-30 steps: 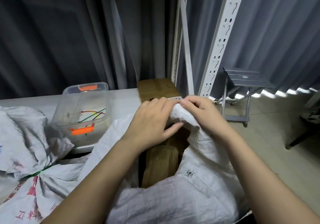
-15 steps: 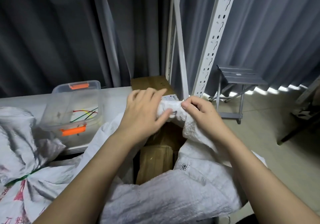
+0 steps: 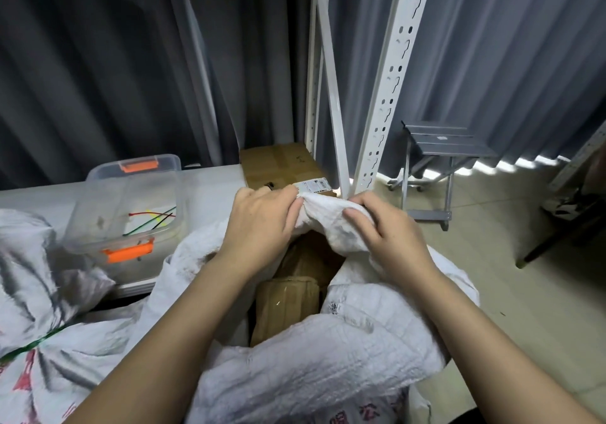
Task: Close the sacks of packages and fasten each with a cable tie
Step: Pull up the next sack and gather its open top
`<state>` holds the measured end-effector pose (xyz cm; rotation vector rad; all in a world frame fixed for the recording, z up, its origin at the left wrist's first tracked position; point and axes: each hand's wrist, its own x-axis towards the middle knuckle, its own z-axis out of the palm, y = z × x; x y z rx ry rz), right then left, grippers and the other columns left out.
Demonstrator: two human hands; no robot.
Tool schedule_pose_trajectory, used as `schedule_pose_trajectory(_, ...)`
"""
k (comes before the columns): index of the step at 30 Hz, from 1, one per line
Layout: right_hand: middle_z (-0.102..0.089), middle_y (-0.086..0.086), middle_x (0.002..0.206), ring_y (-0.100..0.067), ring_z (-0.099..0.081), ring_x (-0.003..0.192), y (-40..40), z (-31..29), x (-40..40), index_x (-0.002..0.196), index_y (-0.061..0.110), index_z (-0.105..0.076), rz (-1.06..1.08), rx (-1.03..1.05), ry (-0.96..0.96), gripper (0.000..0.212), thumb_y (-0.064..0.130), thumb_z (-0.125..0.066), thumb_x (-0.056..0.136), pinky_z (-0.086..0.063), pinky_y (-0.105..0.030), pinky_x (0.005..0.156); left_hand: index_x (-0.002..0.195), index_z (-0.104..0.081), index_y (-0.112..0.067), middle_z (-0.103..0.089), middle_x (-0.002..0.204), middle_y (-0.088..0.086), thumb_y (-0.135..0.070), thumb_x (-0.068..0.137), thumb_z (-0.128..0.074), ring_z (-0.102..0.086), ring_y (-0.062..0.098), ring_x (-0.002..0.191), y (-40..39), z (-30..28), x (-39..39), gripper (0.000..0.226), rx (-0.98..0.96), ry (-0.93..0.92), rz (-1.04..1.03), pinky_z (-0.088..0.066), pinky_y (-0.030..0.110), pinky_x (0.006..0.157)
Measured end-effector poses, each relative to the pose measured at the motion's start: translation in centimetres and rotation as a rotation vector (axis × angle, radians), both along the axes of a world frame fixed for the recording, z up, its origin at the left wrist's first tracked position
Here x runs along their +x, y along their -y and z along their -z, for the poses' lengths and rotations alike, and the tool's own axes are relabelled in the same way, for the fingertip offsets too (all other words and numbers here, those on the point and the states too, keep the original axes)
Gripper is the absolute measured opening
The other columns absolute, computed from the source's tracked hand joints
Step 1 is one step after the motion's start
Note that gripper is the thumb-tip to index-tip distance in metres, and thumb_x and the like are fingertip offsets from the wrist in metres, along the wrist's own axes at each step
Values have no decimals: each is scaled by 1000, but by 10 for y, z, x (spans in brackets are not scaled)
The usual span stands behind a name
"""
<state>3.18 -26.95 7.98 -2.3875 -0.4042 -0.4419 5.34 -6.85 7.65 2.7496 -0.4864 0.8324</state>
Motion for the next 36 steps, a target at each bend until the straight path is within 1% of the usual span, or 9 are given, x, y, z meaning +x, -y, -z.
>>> schedule_pose_trajectory(4, -57, 18, 76, 2, -52, 73, 4, -13, 11, 86, 18, -61, -212, 504, -221, 14, 19, -53, 97, -41, -15, 68, 125, -51, -23, -58, 117, -7, -44, 91, -38, -49, 12, 110, 5, -16, -7, 41, -104, -40, 181, -25, 28, 100)
schedule_pose_trajectory(7, -59, 12, 74, 1, -53, 68, 3, -19, 9, 89, 12, -62, -338, 638, -352, 10, 13, -55, 95, -42, -12, 61, 119, -49, -22, -61, 109, -4, -45, 90, -43, -57, 16, 99, 19, -18, 1, 38, 128, 15, 249, -33, 31, 97)
schedule_pose_trajectory(9, -63, 11, 84, 1, -57, 75, 1, -19, 4, 99, 15, -63, -305, 684, -353, 8, 16, -57, 95, -44, -14, 66, 103, -53, -18, -63, 88, -1, -38, 92, -35, -60, 22, 76, 23, -20, 8, 29, 232, 26, 177, -41, 37, 74)
schedule_pose_trajectory(15, -58, 17, 108, -11, -56, 93, 16, -8, -12, 111, 30, -52, 186, -111, 52, 22, 45, -50, 94, -38, -31, 69, 86, -44, -20, -52, 69, -9, -34, 99, -24, -53, 17, 64, 27, -25, 11, 28, 182, -113, 53, -34, 35, 74)
schedule_pose_trajectory(20, -58, 13, 70, -5, -53, 71, 22, -16, -2, 79, 14, -62, 2, 571, -87, 21, 23, -53, 97, -42, -24, 66, 106, -55, -24, -61, 104, -7, -35, 93, -36, -53, 12, 101, 39, -42, 4, 25, 107, -248, 188, -23, 38, 112)
schedule_pose_trajectory(25, -62, 6, 79, -7, -56, 75, 27, -25, 4, 90, 16, -67, -101, 871, -294, 17, 24, -54, 96, -45, -25, 69, 118, -54, -20, -62, 109, -3, -46, 95, -39, -57, 16, 99, 52, -52, 2, 38, 247, -84, 326, -36, 33, 96)
schedule_pose_trajectory(28, -61, 1, 95, -11, -59, 91, 27, -17, 1, 106, 29, -56, -60, 743, -233, 14, 37, -55, 94, -48, -32, 78, 85, -55, -18, -62, 75, -2, -41, 96, -22, -57, 19, 66, 57, -52, 8, 42, 378, 44, 215, -42, 38, 70)
schedule_pose_trajectory(33, -56, 8, 115, -15, -56, 102, 34, -8, -18, 119, 25, -43, 307, 21, -40, 46, 56, -54, 88, -44, -33, 75, 79, -44, -21, -59, 77, -3, -36, 101, -23, -50, 17, 69, 59, -51, 13, 34, 356, -26, 25, -34, 36, 81)
schedule_pose_trajectory(36, -61, 7, 95, -13, -58, 86, 31, -7, -18, 99, 21, -53, 174, 225, 6, 25, 46, -52, 93, -48, -34, 71, 80, -49, -18, -53, 81, -3, -34, 98, -26, -49, 16, 78, 61, -58, 16, 33, 333, -129, 9, -31, 35, 88)
